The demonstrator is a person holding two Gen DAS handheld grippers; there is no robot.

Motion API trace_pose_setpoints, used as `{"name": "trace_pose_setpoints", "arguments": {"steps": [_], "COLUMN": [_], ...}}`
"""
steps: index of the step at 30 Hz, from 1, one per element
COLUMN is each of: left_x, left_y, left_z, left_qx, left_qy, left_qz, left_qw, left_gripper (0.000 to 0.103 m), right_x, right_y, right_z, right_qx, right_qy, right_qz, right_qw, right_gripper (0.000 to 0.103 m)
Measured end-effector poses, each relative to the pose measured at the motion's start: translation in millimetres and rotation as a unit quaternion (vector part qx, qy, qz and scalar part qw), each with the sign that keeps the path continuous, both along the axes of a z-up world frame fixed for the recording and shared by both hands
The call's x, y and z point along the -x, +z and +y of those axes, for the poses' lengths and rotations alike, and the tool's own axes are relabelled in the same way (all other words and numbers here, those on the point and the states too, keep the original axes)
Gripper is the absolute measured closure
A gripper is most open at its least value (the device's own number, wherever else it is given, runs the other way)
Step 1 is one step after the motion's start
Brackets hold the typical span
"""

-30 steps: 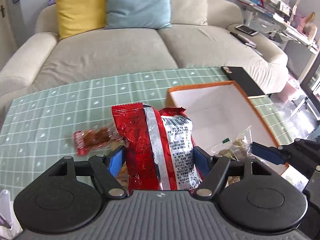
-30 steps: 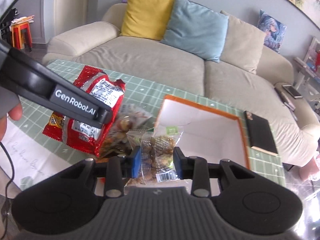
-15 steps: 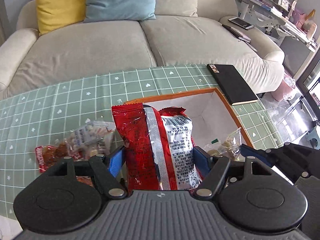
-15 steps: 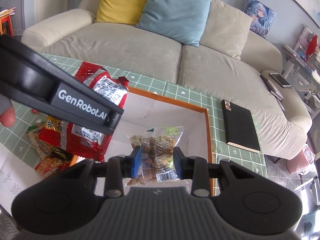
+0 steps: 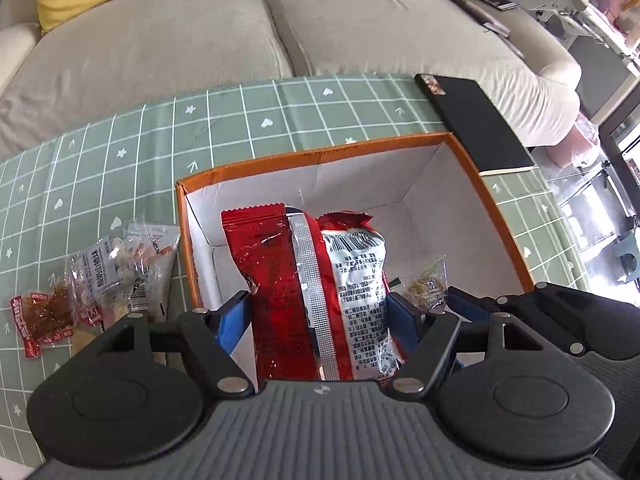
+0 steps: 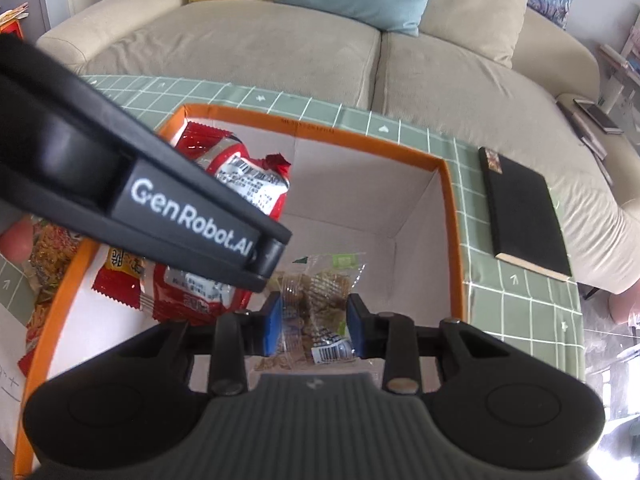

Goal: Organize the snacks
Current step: 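Carry the red bag with the left gripper while the right gripper carries the nut packet into the box, then open both grippers to drop the packets and withdraw from the box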

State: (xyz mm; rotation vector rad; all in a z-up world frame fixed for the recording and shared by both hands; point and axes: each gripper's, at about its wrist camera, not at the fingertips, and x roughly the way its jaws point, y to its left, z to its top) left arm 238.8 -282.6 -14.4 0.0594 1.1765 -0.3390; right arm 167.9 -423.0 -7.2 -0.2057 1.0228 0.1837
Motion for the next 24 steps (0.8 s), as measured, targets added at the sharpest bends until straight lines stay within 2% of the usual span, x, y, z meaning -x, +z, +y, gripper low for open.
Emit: {"name": "trace_pose_setpoints", "arguments": {"steps": [3, 7, 13, 17, 19, 22, 24], "left_x": [-6.6, -8.8, -15.9, -14.5, -14.3, -12.9, -10.4], "left_y": [-10.5, -16.6, -20.2, -17.6, -15.4, -10.6, -3.8], "left_z": [-2.9, -10.3, -12.6, -7.9, -5.5, -2.2, 2.0], "left_qx": [-0.010, -0.029, -0.036, -0.027, -0.016, -0.010, -0.006], "left_qy": [0.002, -0.002, 0.002, 0.005, 0.009, 0.007, 0.013], "left_qz": [0.013, 0.009, 0.015, 0.016, 0.021, 0.027, 0.019], "left_qw": [0.9999, 0.9995, 0.9993, 0.9995, 0.9996, 0.9996, 0.9997], "left_gripper": [0.020, 0.019, 0.017, 0.016, 0.014, 0.014, 0.014], "right_x": [-6.4, -17.0, -24.8, -26.3, -25.8, -24.5, -22.9], "right_y": [-9.1, -21.4, -29.3, -28.6, -25.2, -17.8, -11.4], "right_z": [1.2, 2.9, 3.2, 3.7, 4.9, 7.1, 9.0], "right_qx": [0.000, 0.006, 0.004, 0.000, 0.003, 0.003, 0.006], "right_qy": [0.004, 0.006, -0.002, -0.004, -0.006, -0.009, -0.010], "right_qz": [0.015, 0.032, 0.045, 0.048, 0.042, 0.039, 0.035], "right_qw": [1.000, 0.999, 0.999, 0.999, 0.999, 0.999, 0.999], "right_gripper": [0.071, 0.071, 0.070, 0.069, 0.060, 0.056, 0.048]}}
